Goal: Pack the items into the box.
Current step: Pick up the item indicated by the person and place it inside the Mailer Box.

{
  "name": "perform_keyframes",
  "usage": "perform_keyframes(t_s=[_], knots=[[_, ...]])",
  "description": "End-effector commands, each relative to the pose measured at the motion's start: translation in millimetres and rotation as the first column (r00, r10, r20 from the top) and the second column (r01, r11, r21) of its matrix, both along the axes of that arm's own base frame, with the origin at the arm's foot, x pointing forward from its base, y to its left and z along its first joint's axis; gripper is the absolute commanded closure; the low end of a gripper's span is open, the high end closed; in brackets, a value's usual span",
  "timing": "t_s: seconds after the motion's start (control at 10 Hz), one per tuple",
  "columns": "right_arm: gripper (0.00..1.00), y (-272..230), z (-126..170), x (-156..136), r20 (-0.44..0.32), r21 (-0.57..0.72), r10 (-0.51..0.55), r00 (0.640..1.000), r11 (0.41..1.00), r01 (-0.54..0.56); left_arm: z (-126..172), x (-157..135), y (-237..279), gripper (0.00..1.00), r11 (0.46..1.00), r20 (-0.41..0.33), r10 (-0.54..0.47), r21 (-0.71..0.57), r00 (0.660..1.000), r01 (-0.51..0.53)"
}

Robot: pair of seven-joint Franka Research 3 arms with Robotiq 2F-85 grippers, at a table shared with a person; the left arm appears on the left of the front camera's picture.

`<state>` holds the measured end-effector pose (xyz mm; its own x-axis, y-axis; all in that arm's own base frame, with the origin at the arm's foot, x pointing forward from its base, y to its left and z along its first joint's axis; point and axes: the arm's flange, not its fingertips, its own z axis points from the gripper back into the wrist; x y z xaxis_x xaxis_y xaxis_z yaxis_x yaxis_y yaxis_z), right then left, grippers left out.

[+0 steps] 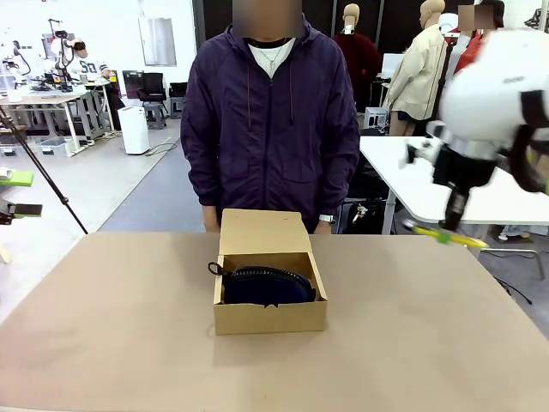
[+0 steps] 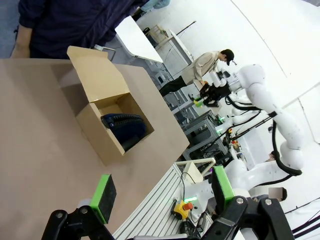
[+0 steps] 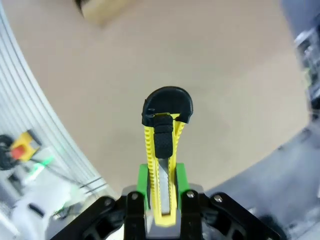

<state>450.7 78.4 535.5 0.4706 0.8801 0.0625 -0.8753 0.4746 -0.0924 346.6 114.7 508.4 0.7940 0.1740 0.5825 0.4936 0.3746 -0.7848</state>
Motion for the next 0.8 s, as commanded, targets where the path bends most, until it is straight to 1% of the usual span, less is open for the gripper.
perform_keyframes(t_s=[0.0,0.1,0.3,0.4,0.5,0.6,0.7], knots=[[1.00,80.5,25.9,37.4,0.144,-0.072,0.244,0.959,0.969,-0.236,1.5,-3.1,2.5,0.00,1.000,-0.012,-0.013,0.005,1.000,0.013],[1.00,132.7,35.6,46.8,0.185,-0.083,0.411,0.893,0.912,-0.402,1.5,-3.1,2.5,0.00,1.000,-0.012,-0.013,0.005,1.000,0.013],[1.00,207.7,38.7,54.3,0.233,-0.102,0.567,0.790,0.822,-0.560,1.5,-3.1,2.5,0.00,1.000,-0.012,-0.013,0.005,1.000,0.013],[1.00,242.7,31.8,54.4,0.238,-0.100,0.649,0.723,0.757,-0.646,1.5,-3.1,2.5,0.00,1.000,-0.012,-0.013,0.005,1.000,0.013],[1.00,277.1,15.6,51.2,0.225,-0.117,0.729,0.647,0.679,-0.724,1.5,-3.1,2.5,0.00,1.000,-0.012,-0.013,0.005,1.000,0.013],[1.00,298.1,-3.2,47.5,0.224,-0.112,0.794,0.565,0.597,-0.795,1.5,-3.1,2.5,0.00,1.000,-0.012,-0.013,0.005,1.000,0.013],[1.00,309.3,-24.6,44.7,0.234,-0.111,0.824,0.516,0.550,-0.828,1.5,-3.1,2.5,0.00,1.000,-0.012,-0.013,0.005,1.000,0.013]])
